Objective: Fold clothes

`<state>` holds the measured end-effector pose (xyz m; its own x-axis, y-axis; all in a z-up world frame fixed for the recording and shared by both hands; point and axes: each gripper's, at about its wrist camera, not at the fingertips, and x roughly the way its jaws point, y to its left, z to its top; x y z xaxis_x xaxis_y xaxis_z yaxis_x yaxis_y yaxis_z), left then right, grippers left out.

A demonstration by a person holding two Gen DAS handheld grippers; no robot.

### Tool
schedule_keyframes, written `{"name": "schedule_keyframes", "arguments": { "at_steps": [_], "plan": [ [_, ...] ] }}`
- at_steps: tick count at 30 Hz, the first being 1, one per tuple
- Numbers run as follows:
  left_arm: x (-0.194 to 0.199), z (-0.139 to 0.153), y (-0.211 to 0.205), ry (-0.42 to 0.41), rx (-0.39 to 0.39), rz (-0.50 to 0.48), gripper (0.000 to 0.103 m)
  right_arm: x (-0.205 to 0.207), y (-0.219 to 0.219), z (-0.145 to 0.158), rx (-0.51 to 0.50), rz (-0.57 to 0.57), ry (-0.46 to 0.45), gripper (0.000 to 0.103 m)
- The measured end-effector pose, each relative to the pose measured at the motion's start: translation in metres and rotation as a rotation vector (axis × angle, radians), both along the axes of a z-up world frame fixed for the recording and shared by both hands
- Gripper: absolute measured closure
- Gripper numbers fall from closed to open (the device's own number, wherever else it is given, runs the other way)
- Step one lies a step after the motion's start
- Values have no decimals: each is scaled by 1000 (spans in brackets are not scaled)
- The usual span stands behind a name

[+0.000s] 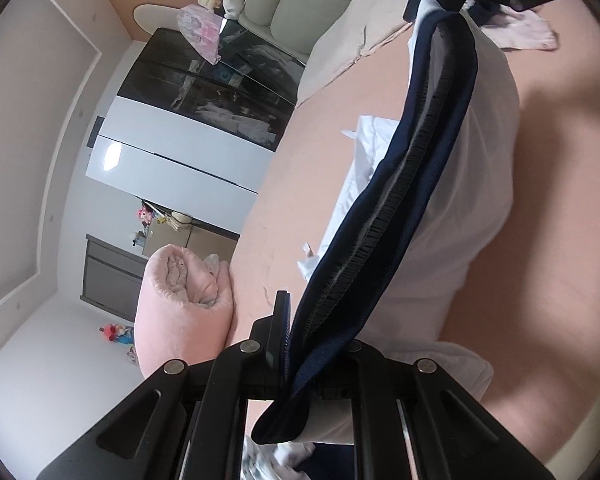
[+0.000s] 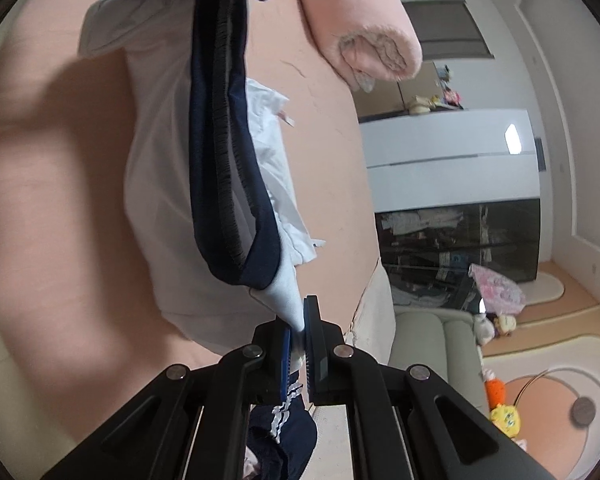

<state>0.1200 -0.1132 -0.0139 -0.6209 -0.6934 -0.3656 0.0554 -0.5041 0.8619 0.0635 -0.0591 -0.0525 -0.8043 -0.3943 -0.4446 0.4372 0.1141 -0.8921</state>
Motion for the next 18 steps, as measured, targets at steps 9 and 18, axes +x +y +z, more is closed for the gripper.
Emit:
{"name": "schedule_keyframes", "arguments": {
  "at_steps": [9, 18],
  "plan": [
    [-60, 15, -60, -49, 74, 40, 93, -40, -43, 15, -16, -43, -26, 99],
    [-113, 7, -94, -101, 70, 93, 93, -84, -91, 21, -29, -119, -64, 99]
  ]
}}
